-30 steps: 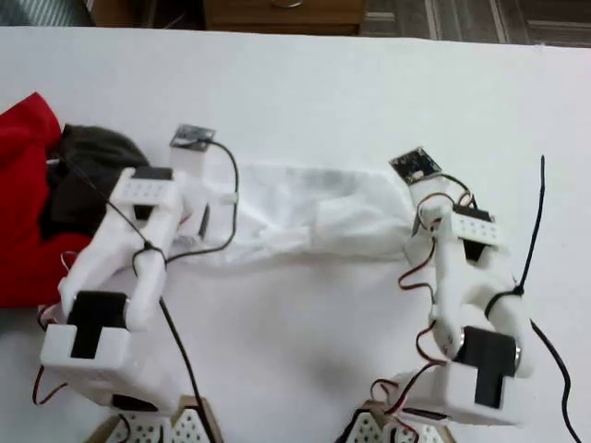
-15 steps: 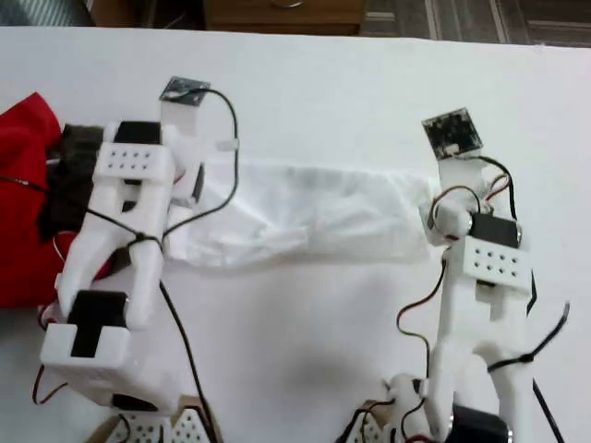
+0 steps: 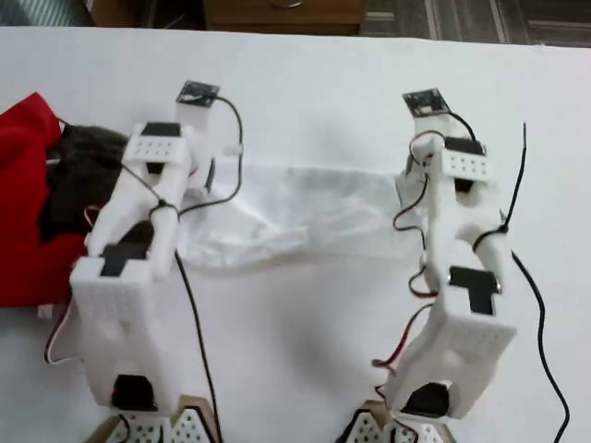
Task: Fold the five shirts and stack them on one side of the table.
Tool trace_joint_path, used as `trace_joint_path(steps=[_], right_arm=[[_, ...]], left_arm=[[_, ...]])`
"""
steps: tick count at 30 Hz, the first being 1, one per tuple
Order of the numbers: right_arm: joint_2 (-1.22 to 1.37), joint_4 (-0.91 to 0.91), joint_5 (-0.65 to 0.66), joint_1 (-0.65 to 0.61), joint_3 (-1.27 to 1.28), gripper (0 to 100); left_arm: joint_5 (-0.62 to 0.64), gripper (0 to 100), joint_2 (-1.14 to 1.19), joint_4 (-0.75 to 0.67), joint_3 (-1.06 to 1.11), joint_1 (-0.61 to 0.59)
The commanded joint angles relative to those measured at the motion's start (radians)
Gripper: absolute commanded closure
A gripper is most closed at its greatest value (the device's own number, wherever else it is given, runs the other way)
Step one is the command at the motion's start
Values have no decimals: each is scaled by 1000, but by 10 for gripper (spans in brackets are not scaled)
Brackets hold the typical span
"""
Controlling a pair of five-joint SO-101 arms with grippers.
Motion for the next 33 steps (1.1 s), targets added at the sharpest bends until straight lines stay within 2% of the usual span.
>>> trace_joint_path(steps=[1,4,14,23,27,31,33], right_arm=[[88,77,-3,31,-140,978],[154,81,-3,68,-186,978],[240,82,0,134,-316,978],[236,113,0,139,-462,978],[232,188,0,139,-578,974],[232,302,-9,134,-720,974],[232,366,-9,124,-789,974]], left_arm=[[25,975,51,38,-124,-37],[72,975,100,138,-200,-55],[71,975,132,385,-409,-51],[71,975,137,649,-682,40],[77,975,114,658,-608,49],[75,974,12,634,-384,51],[71,974,-69,563,-242,44]])
